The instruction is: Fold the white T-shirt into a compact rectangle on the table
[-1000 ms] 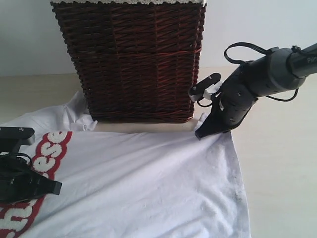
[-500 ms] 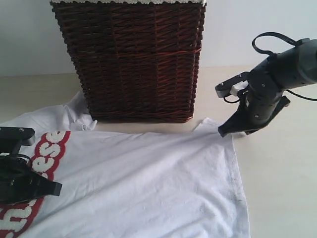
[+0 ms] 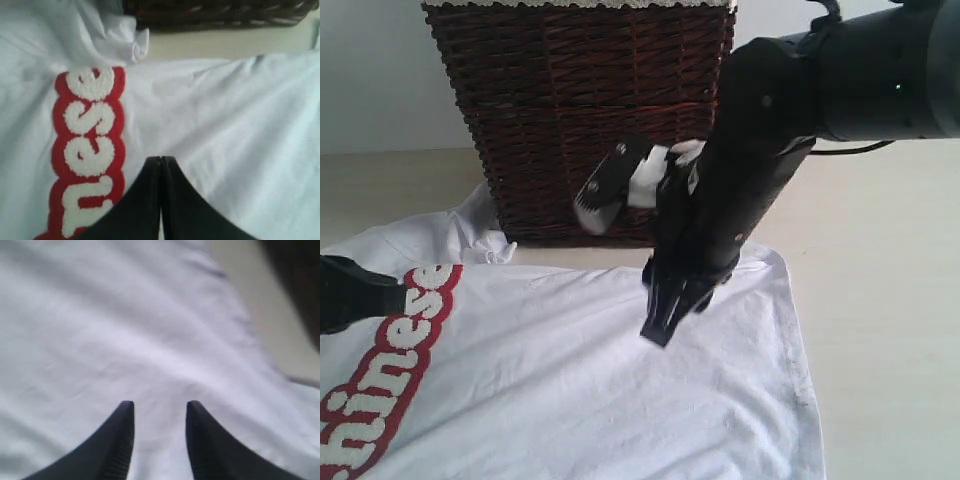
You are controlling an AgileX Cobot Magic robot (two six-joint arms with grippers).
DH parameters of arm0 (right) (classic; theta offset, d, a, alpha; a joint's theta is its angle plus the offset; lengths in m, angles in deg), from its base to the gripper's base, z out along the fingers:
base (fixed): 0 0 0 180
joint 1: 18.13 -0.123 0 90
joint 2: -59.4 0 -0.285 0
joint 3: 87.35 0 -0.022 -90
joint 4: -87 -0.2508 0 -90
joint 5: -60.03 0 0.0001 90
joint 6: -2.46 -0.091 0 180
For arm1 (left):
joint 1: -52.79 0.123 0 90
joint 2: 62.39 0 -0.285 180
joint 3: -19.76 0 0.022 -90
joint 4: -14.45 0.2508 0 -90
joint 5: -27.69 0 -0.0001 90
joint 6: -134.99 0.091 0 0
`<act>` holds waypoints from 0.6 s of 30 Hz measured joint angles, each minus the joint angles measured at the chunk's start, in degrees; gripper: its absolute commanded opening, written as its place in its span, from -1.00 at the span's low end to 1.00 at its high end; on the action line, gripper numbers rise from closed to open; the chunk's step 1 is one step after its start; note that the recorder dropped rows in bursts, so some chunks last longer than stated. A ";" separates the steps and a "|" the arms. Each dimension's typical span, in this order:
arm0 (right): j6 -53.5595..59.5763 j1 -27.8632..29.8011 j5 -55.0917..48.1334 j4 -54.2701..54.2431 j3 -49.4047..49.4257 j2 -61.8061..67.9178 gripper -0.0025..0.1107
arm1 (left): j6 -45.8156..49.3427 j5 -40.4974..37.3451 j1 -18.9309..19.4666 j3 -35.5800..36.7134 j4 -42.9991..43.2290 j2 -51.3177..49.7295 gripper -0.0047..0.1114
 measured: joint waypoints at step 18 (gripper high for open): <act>-11.58 -17.60 1.33 6.45 13.86 7.58 -0.11 | 0.00 -3.67 0.00 3.08 -6.10 13.99 -0.92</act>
